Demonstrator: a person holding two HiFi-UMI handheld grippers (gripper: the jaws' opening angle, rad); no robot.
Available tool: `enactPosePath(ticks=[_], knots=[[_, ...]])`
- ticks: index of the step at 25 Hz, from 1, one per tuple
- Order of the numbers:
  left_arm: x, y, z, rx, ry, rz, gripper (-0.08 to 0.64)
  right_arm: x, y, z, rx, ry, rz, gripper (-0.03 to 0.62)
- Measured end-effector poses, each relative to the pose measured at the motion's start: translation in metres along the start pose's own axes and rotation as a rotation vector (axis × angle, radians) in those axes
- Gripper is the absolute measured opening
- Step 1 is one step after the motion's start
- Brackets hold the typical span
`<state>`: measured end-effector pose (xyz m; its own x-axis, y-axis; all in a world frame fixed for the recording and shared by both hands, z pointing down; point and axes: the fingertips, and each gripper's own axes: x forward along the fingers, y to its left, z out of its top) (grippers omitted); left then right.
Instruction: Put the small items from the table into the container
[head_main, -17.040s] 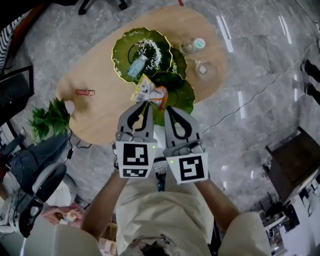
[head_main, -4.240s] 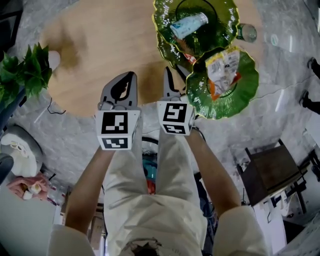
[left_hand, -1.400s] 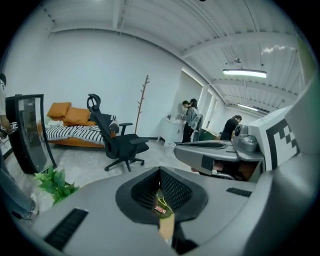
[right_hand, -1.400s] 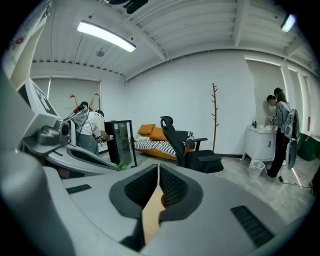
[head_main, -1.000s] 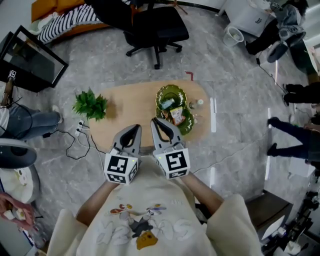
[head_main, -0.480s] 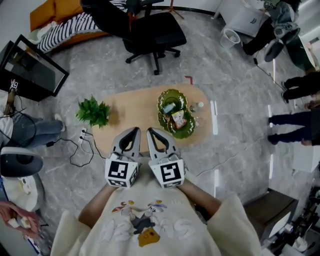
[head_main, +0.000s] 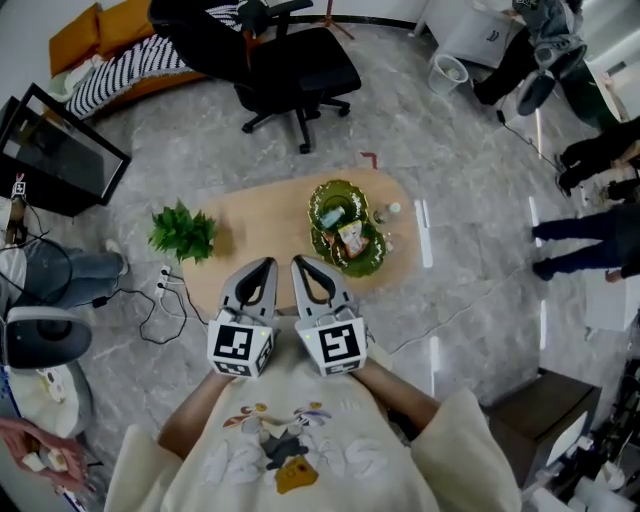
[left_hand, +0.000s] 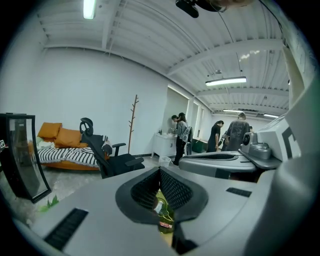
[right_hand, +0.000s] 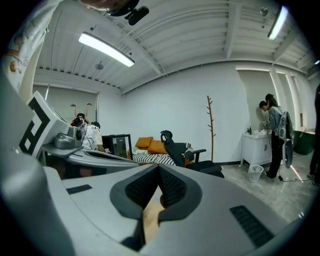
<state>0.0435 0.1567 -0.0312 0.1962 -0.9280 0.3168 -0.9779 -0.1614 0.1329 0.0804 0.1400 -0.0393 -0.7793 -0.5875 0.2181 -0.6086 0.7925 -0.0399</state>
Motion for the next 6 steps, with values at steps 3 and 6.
enactPosePath(ticks=[3, 6], knots=[[-0.0011, -0.0002, 0.0003, -0.002, -0.006, -0.006, 0.006, -0.0024, -0.0005, -0.0011, -0.005, 0.001, -0.011, 0.008], [-0.0001, -0.0010, 0.0027, 0.004, -0.015, -0.017, 0.006, -0.0036, -0.0003, -0.0006, -0.011, 0.000, -0.018, 0.008]])
